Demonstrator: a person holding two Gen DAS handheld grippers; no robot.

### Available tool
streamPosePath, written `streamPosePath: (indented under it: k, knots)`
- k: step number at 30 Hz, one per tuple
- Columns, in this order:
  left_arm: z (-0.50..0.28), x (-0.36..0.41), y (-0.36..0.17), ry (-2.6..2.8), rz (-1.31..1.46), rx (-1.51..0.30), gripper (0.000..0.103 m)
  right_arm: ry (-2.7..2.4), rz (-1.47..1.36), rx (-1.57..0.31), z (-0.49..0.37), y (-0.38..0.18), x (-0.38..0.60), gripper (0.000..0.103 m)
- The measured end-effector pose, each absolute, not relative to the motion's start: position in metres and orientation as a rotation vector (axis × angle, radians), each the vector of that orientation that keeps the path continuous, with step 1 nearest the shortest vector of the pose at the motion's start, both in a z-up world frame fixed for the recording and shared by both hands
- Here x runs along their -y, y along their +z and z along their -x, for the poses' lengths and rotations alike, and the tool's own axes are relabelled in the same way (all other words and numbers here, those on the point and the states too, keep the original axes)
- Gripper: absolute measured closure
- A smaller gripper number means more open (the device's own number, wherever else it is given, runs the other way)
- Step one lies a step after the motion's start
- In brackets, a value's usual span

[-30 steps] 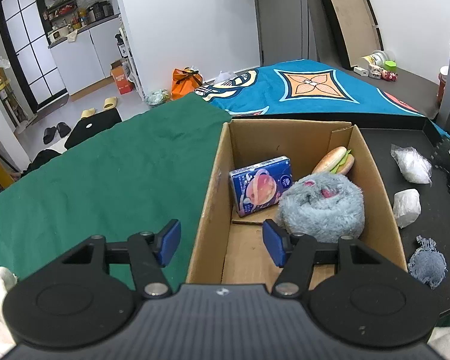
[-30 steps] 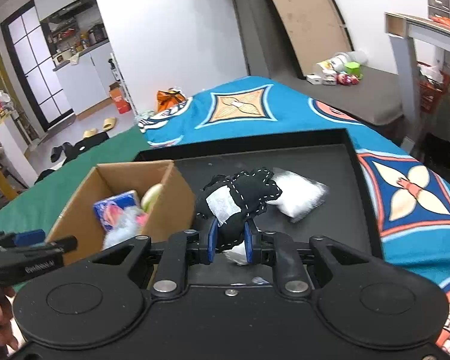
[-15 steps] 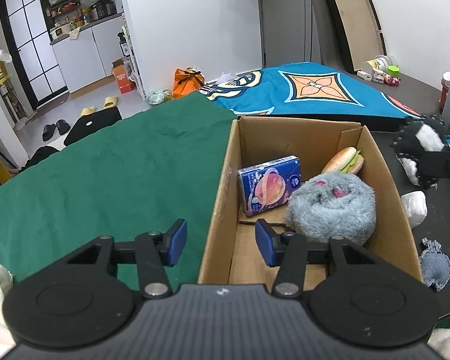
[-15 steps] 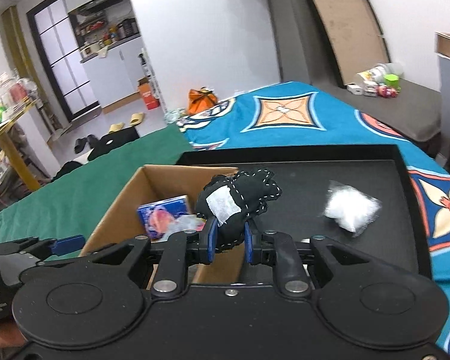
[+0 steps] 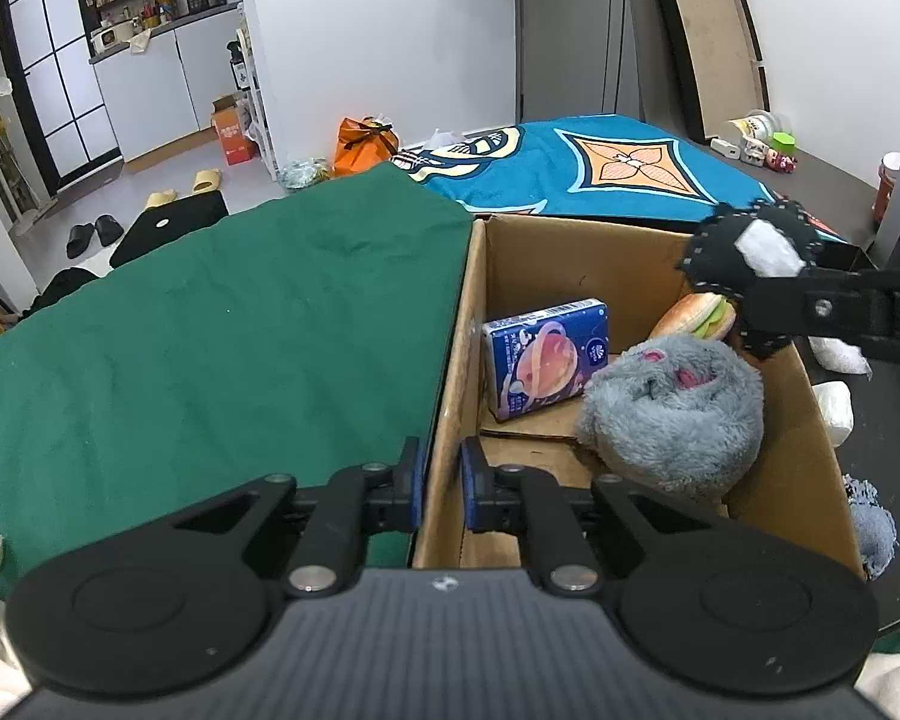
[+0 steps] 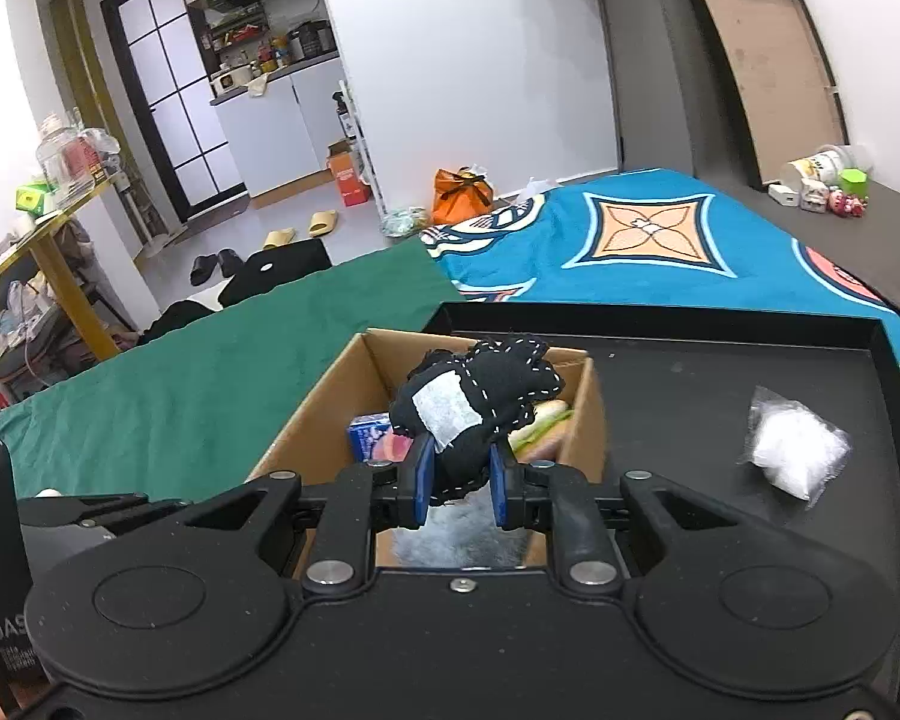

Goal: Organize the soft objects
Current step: 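Carry the black stitched plush over the box and release it inside, then reach the right tool to the denim plush and close on it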

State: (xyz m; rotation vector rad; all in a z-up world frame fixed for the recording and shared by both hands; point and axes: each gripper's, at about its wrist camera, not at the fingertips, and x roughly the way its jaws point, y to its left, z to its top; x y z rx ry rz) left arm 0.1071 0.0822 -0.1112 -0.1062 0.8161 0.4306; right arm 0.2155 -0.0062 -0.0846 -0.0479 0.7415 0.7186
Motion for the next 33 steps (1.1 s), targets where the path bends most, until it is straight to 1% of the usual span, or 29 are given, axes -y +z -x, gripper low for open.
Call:
streamPosePath:
  k: [10,14,19,21,22,27,29,30,33]
  knots:
    - [-0.104,-0.086,-0.111,0.415,0.135,-0.807,0.092,0.751,0.035,-0.759,-0.217,-0.09,-0.016,0.083]
    - [-0.104,-0.088,-0.111,0.413,0.145,-0.808,0.092,0.77,0.026,-0.754,-0.217,-0.089,-0.02,0.082]
    - [-0.104,-0.089,-0.111,0.413,0.145,-0.81,0.092,0.831,0.006,-0.806,-0.22,-0.093,-0.025,0.07]
    - [-0.104,-0.088,-0.11,0.411,0.146,-0.813,0.092,0.833,0.004,-0.815,-0.218,-0.095,-0.023,0.054]
    - [-0.104,-0.088,-0.11,0.413,0.145,-0.814,0.092,0.822,0.007,-0.81,-0.217,-0.095,-0.021,0.053]
    - [-0.105,-0.086,-0.108,0.416,0.136,-0.823,0.092,0.777,-0.023,-0.825,-0.215,-0.097,-0.004,0.053]
    - [-0.106,-0.083,-0.106,0.414,0.116,-0.821,0.089,0.757,-0.024,-0.81,-0.212,-0.094,0.007,0.052]
    - [-0.107,-0.081,-0.105,0.412,0.104,-0.823,0.089,0.739,-0.026,-0.803,-0.211,-0.093,0.013,0.051]
    - [-0.108,-0.078,-0.105,0.415,0.089,-0.829,0.088,0.693,-0.046,-0.803,-0.212,-0.094,0.032,0.05]
